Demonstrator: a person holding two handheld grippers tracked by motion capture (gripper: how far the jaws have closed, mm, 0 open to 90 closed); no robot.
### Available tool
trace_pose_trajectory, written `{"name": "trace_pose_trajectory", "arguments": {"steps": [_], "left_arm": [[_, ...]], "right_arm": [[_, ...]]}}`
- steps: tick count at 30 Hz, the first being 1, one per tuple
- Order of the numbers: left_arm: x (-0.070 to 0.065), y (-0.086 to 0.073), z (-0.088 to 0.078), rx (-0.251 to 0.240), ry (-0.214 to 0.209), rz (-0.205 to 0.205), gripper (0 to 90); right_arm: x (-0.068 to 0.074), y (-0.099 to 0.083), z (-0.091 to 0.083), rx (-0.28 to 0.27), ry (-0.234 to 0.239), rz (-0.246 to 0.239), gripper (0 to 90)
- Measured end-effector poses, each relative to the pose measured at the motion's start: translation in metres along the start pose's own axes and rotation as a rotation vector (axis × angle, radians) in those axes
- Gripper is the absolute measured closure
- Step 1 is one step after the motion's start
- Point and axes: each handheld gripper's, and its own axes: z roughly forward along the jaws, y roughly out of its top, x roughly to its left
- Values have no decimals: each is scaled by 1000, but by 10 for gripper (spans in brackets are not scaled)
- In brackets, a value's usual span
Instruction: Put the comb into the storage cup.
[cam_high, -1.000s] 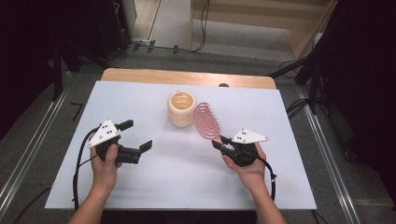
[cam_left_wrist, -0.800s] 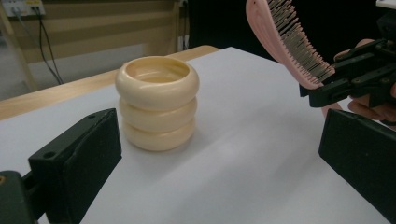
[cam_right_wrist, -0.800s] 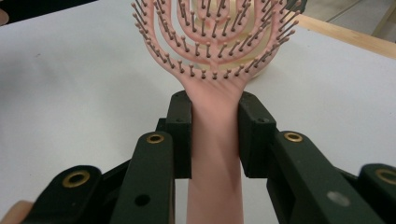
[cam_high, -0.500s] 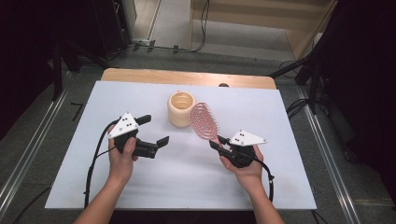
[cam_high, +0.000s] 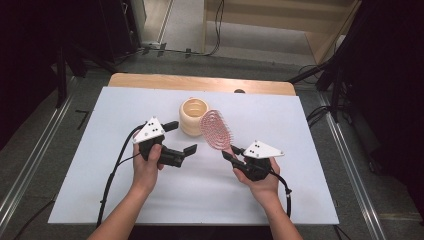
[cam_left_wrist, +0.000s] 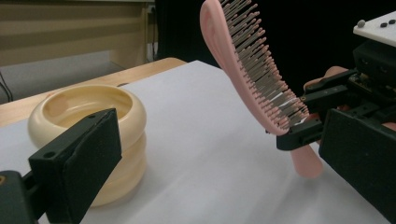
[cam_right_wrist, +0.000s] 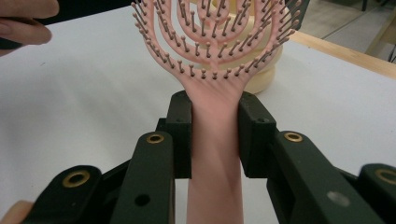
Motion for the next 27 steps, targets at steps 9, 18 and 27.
{"name": "trace_pose_trajectory", "arguments": {"steps": [9,18,27], "left_arm": [[-8,3,16,-15,-33,-22,0],[-13,5,23,-22,-35,-57,51],[-19,6,31,1,-36,-90,165]], "right_arm": [[8,0,3,-1,5,-26,676],[16,1,8,-6,14,-35,676],[23,2,11,-15,18,-55,676]]}}
